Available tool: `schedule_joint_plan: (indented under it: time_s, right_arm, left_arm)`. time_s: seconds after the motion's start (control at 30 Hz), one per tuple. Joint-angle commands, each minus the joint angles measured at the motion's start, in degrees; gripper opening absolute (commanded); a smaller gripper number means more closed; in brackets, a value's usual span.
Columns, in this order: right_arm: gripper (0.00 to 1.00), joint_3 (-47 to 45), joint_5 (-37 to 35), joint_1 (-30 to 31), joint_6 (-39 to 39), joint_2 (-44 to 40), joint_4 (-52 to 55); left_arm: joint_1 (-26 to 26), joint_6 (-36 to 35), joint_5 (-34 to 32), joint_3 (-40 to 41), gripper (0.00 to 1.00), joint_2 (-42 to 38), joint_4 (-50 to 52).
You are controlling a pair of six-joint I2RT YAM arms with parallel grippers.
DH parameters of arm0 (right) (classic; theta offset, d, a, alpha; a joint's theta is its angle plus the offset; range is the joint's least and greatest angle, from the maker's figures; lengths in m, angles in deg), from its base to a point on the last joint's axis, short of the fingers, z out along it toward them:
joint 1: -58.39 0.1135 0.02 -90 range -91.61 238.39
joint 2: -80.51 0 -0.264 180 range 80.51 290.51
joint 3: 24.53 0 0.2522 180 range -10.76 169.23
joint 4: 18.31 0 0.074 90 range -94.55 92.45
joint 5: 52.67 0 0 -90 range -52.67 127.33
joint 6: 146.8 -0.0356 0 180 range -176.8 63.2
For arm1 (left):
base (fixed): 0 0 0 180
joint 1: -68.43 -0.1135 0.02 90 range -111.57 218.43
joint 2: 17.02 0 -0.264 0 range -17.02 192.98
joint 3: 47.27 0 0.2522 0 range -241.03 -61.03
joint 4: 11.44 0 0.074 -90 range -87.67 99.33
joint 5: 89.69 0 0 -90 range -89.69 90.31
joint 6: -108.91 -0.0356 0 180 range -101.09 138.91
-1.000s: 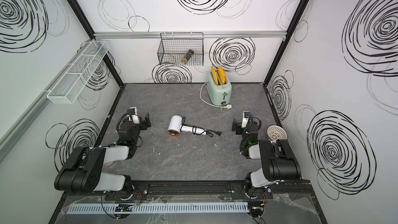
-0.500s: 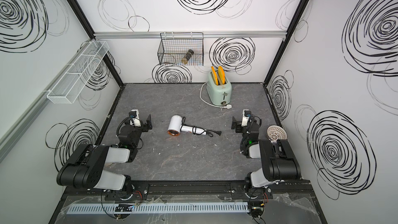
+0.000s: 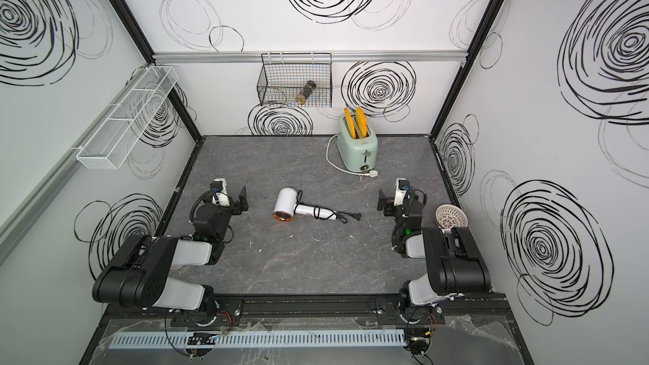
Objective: Wrap the cord around the hair dryer
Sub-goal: Reset both arms
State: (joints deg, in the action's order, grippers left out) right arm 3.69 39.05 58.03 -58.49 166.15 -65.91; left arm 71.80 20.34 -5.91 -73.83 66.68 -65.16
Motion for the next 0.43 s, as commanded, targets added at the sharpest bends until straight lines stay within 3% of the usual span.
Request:
schedule_joint_plan:
  time_s: [0.0, 0.4]
  right_arm:
    - [0.98, 0.60, 0.17, -0.17, -0.24, -0.18, -2.32]
    - [0.98, 0.74, 0.13, -0.17, -0.24, -0.13, -2.28]
  left_arm:
    - [-0.21, -1.12, 1.76, 0.13, 0.96, 0.30, -4.43]
    - [-0.65, -0.86, 2.55, 0.29, 0.96, 0.15, -4.69]
